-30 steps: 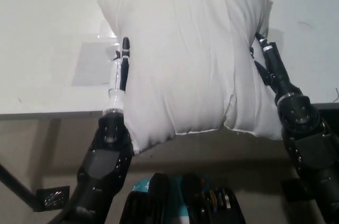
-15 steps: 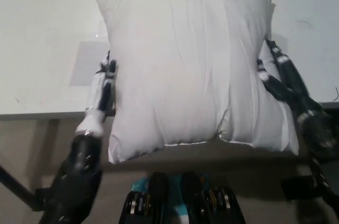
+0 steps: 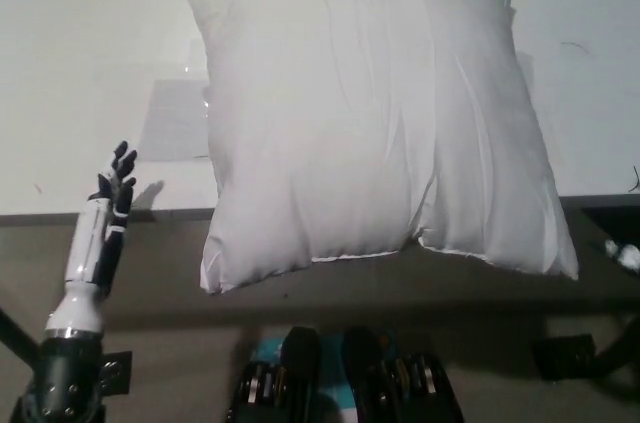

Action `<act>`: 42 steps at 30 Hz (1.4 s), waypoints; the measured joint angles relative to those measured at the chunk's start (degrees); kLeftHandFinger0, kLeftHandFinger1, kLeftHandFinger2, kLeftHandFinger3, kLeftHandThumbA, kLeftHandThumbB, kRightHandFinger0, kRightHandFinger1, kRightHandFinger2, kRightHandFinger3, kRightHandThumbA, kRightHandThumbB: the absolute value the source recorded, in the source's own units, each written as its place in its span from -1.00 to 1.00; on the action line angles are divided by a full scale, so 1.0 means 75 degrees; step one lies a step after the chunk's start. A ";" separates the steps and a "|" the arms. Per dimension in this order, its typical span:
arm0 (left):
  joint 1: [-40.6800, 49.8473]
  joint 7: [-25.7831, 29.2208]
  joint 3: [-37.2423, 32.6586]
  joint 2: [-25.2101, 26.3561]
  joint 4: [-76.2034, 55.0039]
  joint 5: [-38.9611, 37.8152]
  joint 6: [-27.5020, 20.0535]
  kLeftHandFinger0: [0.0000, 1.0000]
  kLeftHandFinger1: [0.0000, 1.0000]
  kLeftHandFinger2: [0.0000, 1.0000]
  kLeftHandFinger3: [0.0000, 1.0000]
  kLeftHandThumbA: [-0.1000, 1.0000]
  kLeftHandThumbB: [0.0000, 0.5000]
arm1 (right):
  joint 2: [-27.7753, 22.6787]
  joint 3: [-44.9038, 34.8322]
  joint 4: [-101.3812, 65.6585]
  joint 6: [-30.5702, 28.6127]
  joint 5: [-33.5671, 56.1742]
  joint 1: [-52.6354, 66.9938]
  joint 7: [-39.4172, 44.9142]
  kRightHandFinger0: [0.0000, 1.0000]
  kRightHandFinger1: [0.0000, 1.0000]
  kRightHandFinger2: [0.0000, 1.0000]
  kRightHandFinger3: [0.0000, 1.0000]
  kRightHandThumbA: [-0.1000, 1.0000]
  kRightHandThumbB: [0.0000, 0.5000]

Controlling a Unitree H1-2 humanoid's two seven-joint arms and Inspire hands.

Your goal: The robot uses both hands to lift the pillow and then drops it on the table

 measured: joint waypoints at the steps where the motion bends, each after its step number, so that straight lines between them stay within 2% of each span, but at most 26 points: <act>1: 0.0112 -0.0052 0.0017 -0.0011 -0.0324 -0.0048 0.0043 1.00 1.00 1.00 1.00 1.00 -0.38 | 0.0006 -0.0083 -0.0248 -0.0016 0.0041 0.0161 0.0016 1.00 1.00 1.00 1.00 1.00 0.20; 2: 0.0218 -0.0081 0.0020 -0.0021 -0.0561 -0.0072 0.0096 1.00 1.00 1.00 1.00 1.00 -0.45 | 0.0014 -0.0134 -0.0443 -0.0034 0.0059 0.0303 0.0026 1.00 1.00 1.00 1.00 1.00 0.18; 3: 0.0314 -0.0123 0.0020 -0.0039 -0.0816 -0.0089 0.0155 1.00 1.00 1.00 1.00 1.00 -0.48 | 0.0029 -0.0180 -0.0603 -0.0068 0.0074 0.0420 0.0030 1.00 1.00 1.00 1.00 1.00 0.34; 4: 0.0411 -0.0151 0.0019 -0.0060 -0.1024 -0.0102 0.0206 1.00 1.00 1.00 1.00 1.00 -0.48 | 0.0056 -0.0223 -0.0715 -0.0107 0.0090 0.0508 0.0032 1.00 1.00 1.00 1.00 1.00 0.38; 5: 0.0504 -0.0164 0.0019 -0.0092 -0.1196 -0.0108 0.0258 1.00 1.00 1.00 1.00 1.00 -0.37 | 0.0089 -0.0260 -0.0864 -0.0147 0.0109 0.0580 0.0033 1.00 1.00 1.00 1.00 1.00 0.36; 6: 0.0655 -0.0167 0.0019 -0.0174 -0.1480 -0.0113 0.0320 1.00 1.00 1.00 1.00 1.00 -0.35 | 0.0166 -0.0314 -0.1118 -0.0211 0.0124 0.0700 0.0030 1.00 1.00 1.00 1.00 1.00 0.31; 8: 0.0877 -0.0187 0.0001 -0.0336 -0.1833 -0.0121 0.0368 1.00 1.00 1.00 1.00 1.00 -0.33 | 0.0321 -0.0332 -0.1534 -0.0326 0.0101 0.0930 0.0018 1.00 1.00 1.00 1.00 1.00 0.32; 9: 0.1019 -0.0199 -0.0012 -0.0432 -0.2030 -0.0122 0.0382 1.00 1.00 1.00 1.00 1.00 -0.26 | 0.0428 -0.0316 -0.1756 -0.0405 0.0052 0.1060 0.0009 1.00 1.00 1.00 1.00 1.00 0.19; 10: 0.1120 -0.0212 -0.0022 -0.0501 -0.2130 -0.0122 0.0394 1.00 1.00 1.00 1.00 1.00 -0.35 | 0.0523 -0.0289 -0.1878 -0.0465 0.0022 0.1177 0.0005 1.00 1.00 1.00 1.00 1.00 0.01; 14: 0.1622 -0.0292 -0.0028 -0.0749 -0.2698 -0.0148 0.0451 1.00 1.00 1.00 1.00 1.00 -0.38 | 0.0969 -0.0039 -0.2059 -0.0767 -0.0321 0.1834 -0.0037 1.00 1.00 1.00 1.00 1.00 0.09; 16: 0.1776 -0.0323 -0.0015 -0.0823 -0.2848 -0.0199 0.0472 1.00 1.00 1.00 1.00 1.00 -0.35 | 0.1204 0.0045 -0.1991 -0.0939 -0.0486 0.2076 -0.0061 1.00 1.00 1.00 1.00 1.00 0.02; 17: 0.1820 -0.0344 -0.0013 -0.0833 -0.2895 -0.0228 0.0478 1.00 1.00 1.00 1.00 1.00 -0.39 | 0.1269 0.0061 -0.1946 -0.1004 -0.0537 0.2141 -0.0072 1.00 1.00 1.00 1.00 1.00 -0.10; 19: 0.1910 -0.0362 0.0003 -0.0851 -0.2915 -0.0282 0.0486 1.00 1.00 1.00 1.00 1.00 -0.42 | 0.1395 0.0068 -0.1827 -0.1135 -0.0622 0.2241 -0.0087 1.00 1.00 1.00 1.00 1.00 -0.17; 20: 0.1930 -0.0374 0.0015 -0.0850 -0.2889 -0.0305 0.0484 1.00 1.00 1.00 1.00 1.00 -0.36 | 0.1416 0.0063 -0.1768 -0.1199 -0.0639 0.2255 -0.0091 1.00 1.00 1.00 1.00 1.00 -0.22; 23: 0.1935 -0.0416 0.0125 -0.0836 -0.2701 -0.0403 0.0484 1.00 1.00 1.00 1.00 1.00 -0.32 | 0.1427 0.0011 -0.1534 -0.1489 -0.0681 0.2208 -0.0127 1.00 1.00 1.00 1.00 1.00 -0.10; 26: 0.1937 -0.0441 0.0277 -0.0829 -0.2589 -0.0503 0.0486 1.00 1.00 1.00 1.00 1.00 -0.39 | 0.1422 -0.0039 -0.1197 -0.1726 -0.0712 0.2136 -0.0155 1.00 1.00 1.00 1.00 1.00 -0.15; 27: 0.1935 -0.0449 0.0333 -0.0824 -0.2519 -0.0544 0.0483 1.00 1.00 1.00 1.00 1.00 -0.38 | 0.1414 -0.0043 -0.1015 -0.1773 -0.0712 0.2097 -0.0155 1.00 1.00 1.00 1.00 1.00 -0.09; 30: 0.1929 -0.0463 0.0425 -0.0808 -0.2228 -0.0586 0.0473 1.00 1.00 1.00 1.00 1.00 -0.31 | 0.1402 -0.0040 -0.0711 -0.1844 -0.0793 0.2016 -0.0163 1.00 1.00 1.00 1.00 1.00 -0.09; 32: 0.1929 -0.0470 0.0452 -0.0804 -0.2091 -0.0625 0.0471 1.00 1.00 1.00 1.00 1.00 -0.39 | 0.1403 -0.0021 -0.0648 -0.1888 -0.0898 0.1997 -0.0184 1.00 1.00 1.00 1.00 1.00 0.03; 35: 0.1930 -0.0479 0.0481 -0.0794 -0.1965 -0.0668 0.0470 1.00 1.00 1.00 1.00 1.00 -0.42 | 0.1409 0.0072 -0.0609 -0.2014 -0.1105 0.1977 -0.0225 1.00 1.00 1.00 1.00 1.00 0.05; 38: 0.1929 -0.0489 0.0492 -0.0792 -0.1961 -0.0694 0.0467 1.00 1.00 1.00 1.00 1.00 -0.35 | 0.1410 0.0114 -0.0584 -0.2096 -0.1228 0.1966 -0.0253 1.00 1.00 1.00 1.00 1.00 0.00; 42: 0.1928 -0.0537 0.0512 -0.0781 -0.1946 -0.0722 0.0437 1.00 1.00 1.00 1.00 1.00 -0.51 | 0.1424 0.0119 -0.0573 -0.2154 -0.1375 0.1958 -0.0281 1.00 1.00 1.00 1.00 1.00 0.00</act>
